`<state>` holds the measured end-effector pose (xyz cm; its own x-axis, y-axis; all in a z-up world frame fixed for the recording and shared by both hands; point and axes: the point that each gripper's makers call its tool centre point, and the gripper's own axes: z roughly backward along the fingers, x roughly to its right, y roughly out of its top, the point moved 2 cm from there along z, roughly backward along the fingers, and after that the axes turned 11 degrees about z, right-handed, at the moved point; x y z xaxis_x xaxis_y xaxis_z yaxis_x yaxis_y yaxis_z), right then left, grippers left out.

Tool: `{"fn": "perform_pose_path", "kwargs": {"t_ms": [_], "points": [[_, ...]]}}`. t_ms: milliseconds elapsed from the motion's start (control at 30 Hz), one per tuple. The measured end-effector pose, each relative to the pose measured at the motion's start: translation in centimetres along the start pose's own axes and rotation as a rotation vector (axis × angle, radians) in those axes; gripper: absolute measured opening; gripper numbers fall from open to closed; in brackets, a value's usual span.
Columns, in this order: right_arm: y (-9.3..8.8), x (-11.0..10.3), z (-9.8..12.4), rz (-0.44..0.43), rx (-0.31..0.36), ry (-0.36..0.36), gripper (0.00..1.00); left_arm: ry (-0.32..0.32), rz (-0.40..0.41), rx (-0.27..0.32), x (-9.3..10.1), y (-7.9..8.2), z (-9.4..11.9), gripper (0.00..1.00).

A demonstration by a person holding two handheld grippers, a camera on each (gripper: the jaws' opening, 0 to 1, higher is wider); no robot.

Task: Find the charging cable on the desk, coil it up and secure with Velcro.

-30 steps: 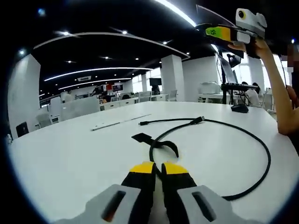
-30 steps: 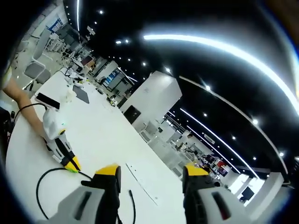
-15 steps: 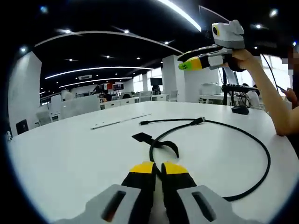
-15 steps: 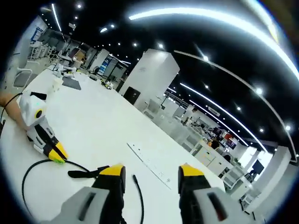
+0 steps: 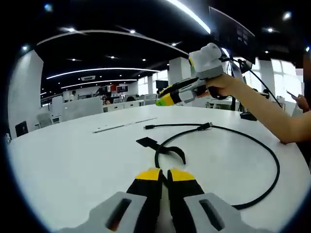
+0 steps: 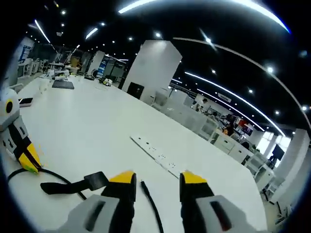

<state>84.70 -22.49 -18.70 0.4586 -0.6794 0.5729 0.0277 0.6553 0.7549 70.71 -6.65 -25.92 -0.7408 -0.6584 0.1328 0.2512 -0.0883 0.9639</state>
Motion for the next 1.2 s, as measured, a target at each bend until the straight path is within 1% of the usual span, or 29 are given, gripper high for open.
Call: {"fn": "perform_pose_path", "kwargs": {"t_ms": [100,233,367,467,533,633,767,800,833,967,1067,1133,1167,1200], "points": [[-0.4,-1.2,-1.1,0.008,-0.01,0.034,0.34,-0.001,-0.001,0.0,0.0,0.0,0.0,0.06],[-1.8,-2.5,-2.2,0.042,-0.057,0.063,0.34,-0.002,-0.001,0.0,0.0,0.0,-0.1,0.06],[-2.3,-3.0,-3.1,0.029,-0.05,0.066,0.33,-0.003,-0.002,0.0,0.1,0.1,-0.1,0.06],[-2.7,-3.1,-3.6,0.035,-0.049,0.059,0.33,-0.004,0.001,-0.002,0.1,0.0,-0.2,0.06],[-2.8,-3.4,-4.0,0.034,-0.037,0.064,0.33,-0.005,0.005,-0.003,0.1,0.0,-0.2,0.06],[-3.4,-3.8,-4.4,0.045,-0.059,0.081,0.32,-0.005,0.007,-0.003,0.1,0.0,-0.2,0.06],[-4.0,-4.5,-4.9,0.027,-0.073,0.089,0.3,-0.002,0.009,-0.004,0.1,0.0,-0.3,0.06],[-4.0,-4.5,-5.1,0.029,-0.061,0.081,0.28,-0.001,0.007,-0.004,0.1,0.0,-0.3,0.06],[-4.0,-4.7,-5.2,0.009,-0.061,0.087,0.27,-0.001,0.003,-0.003,0.1,0.0,-0.3,0.06],[-4.0,-4.7,-5.3,-0.018,-0.056,0.082,0.27,-0.001,-0.007,-0.002,0.1,0.0,-0.2,0.05],[-4.0,-4.8,-5.4,-0.062,-0.034,0.087,0.25,-0.004,-0.01,0.0,0.2,0.0,-0.2,0.05],[-4.1,-4.9,-5.5,-0.08,-0.028,0.087,0.25,-0.004,-0.009,0.0,0.1,0.0,-0.2,0.05],[-4.2,-4.8,-5.6,-0.112,-0.017,0.081,0.25,-0.005,-0.008,0.001,0.1,0.0,-0.2,0.05],[-4.3,-4.7,-5.6,-0.115,-0.007,0.083,0.25,-0.005,-0.01,0.001,0.2,0.0,-0.2,0.05]]}}
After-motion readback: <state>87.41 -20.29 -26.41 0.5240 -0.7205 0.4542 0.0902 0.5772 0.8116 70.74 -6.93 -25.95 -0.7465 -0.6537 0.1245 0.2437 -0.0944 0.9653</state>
